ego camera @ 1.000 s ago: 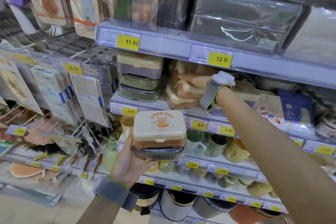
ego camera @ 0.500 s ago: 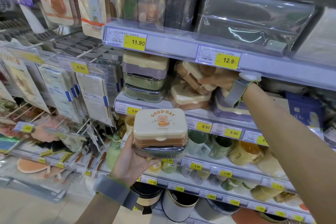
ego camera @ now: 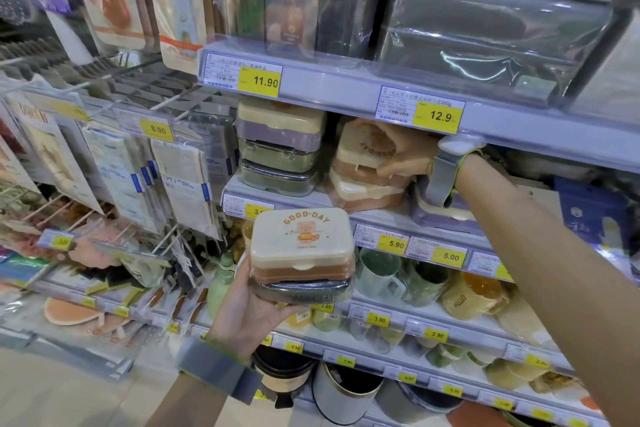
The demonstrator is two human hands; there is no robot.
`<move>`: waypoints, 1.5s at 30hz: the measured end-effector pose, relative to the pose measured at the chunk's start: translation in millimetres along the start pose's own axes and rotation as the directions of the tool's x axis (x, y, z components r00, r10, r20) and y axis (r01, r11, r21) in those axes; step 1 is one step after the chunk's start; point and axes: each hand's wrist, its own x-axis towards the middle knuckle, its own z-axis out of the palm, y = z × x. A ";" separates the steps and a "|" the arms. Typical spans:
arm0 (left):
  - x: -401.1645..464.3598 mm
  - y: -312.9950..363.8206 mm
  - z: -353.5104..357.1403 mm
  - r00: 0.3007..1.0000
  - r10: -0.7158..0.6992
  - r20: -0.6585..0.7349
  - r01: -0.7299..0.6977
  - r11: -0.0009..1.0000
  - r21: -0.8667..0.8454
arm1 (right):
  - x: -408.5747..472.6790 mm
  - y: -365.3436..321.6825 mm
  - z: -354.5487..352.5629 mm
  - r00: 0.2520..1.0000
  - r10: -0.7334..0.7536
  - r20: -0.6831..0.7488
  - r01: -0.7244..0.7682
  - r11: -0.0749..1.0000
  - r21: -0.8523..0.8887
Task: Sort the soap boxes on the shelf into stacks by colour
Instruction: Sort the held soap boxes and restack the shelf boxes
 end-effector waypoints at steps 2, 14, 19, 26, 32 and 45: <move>-0.9 0.3 2.3 1.000 -0.002 -0.011 0.002 1.000 -0.007 | 2.4 5.1 -1.3 0.997 -0.054 0.053 0.054 0.998 -0.014; 7.8 -8.3 2.7 0.999 -0.050 0.005 0.050 0.999 0.011 | 2.8 13.8 8.9 0.992 -0.103 0.078 0.102 0.995 0.021; 9.2 -11.3 5.6 0.999 -0.045 0.020 0.045 0.999 0.014 | 0.5 14.5 18.2 0.996 -0.066 0.067 0.062 0.996 0.063; 8.4 -12.8 10.3 0.997 -0.069 0.022 0.069 0.998 -0.011 | -21.3 3.2 17.8 0.984 -0.059 -0.167 0.060 0.998 -0.002; 6.4 -16.4 15.1 0.998 -0.066 0.008 0.066 0.998 0.016 | -68.2 -19.8 29.6 0.976 -0.118 -0.185 0.158 0.963 0.220; 16.6 -29.5 34.6 0.997 -0.072 0.006 0.072 0.996 0.061 | -134.0 -47.6 75.8 0.978 -0.167 -0.124 0.151 0.980 -0.130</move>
